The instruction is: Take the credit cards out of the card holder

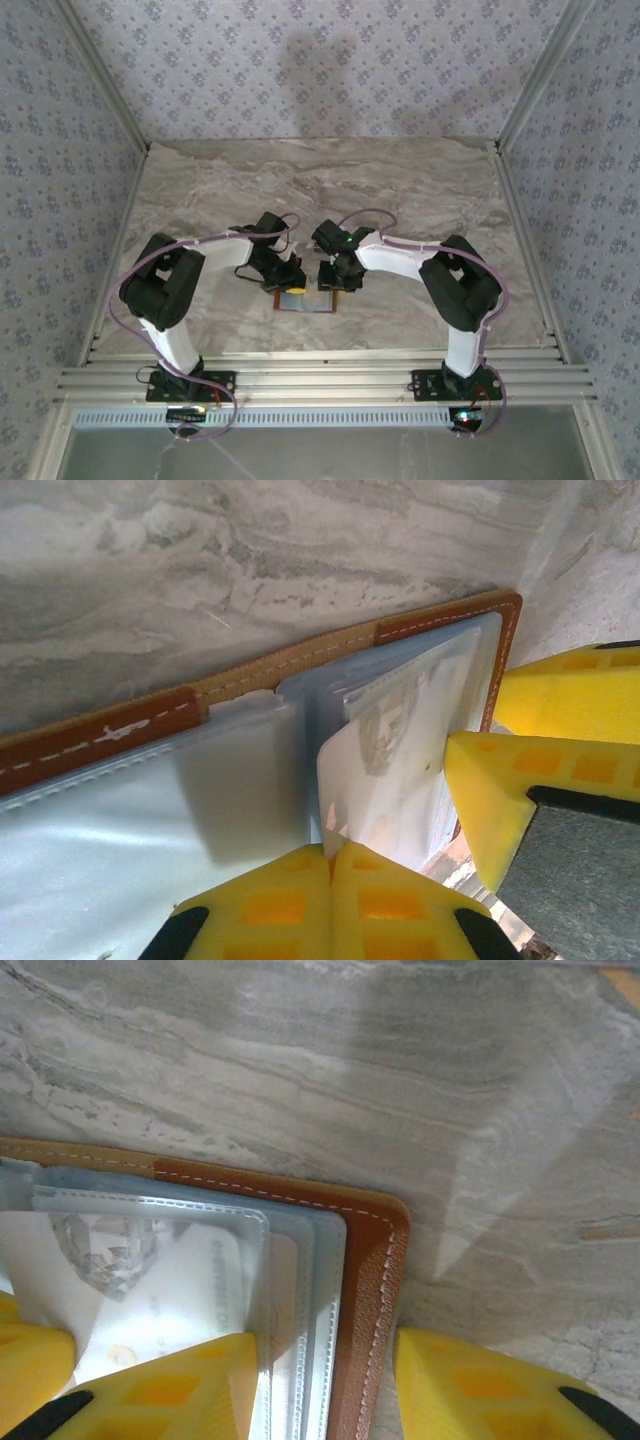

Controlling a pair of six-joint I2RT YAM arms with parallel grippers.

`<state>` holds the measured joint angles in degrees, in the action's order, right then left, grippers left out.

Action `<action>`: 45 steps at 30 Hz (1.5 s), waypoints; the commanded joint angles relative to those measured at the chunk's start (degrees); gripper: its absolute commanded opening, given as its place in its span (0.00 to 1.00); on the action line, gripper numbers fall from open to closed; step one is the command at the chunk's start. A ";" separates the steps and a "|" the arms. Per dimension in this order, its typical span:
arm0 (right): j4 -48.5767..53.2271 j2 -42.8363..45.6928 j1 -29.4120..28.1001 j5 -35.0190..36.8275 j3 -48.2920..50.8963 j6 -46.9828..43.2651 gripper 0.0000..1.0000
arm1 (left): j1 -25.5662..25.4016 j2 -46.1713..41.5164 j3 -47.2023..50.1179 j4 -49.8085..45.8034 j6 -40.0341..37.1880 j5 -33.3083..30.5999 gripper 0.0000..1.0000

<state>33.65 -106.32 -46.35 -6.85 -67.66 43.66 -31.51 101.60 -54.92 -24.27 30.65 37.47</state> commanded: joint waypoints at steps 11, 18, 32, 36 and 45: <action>9.24 -4.74 -1.48 6.87 -0.19 -1.45 0.36 | 1.25 -1.77 0.14 -5.62 -2.50 -3.76 0.03; 9.67 -4.00 -1.33 6.81 -0.15 -1.47 0.36 | 3.49 -3.73 0.27 -8.36 -4.61 -4.36 0.02; 9.74 -3.45 -1.00 6.89 -0.18 -1.36 0.35 | 6.07 -5.58 0.56 -10.68 -6.81 -4.67 0.01; 9.72 -2.95 -1.02 6.81 -0.19 -1.38 0.35 | 6.04 -6.54 -0.64 -12.89 -7.94 -5.93 0.01; 5.22 -0.19 0.45 1.61 0.99 -1.15 0.36 | 5.89 -10.96 -6.77 -21.88 -12.81 -11.71 0.00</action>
<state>35.59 -106.54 -46.72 -5.13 -68.73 42.98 -25.87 93.82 -59.00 -41.12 20.93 28.99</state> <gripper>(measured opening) 0.360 0.059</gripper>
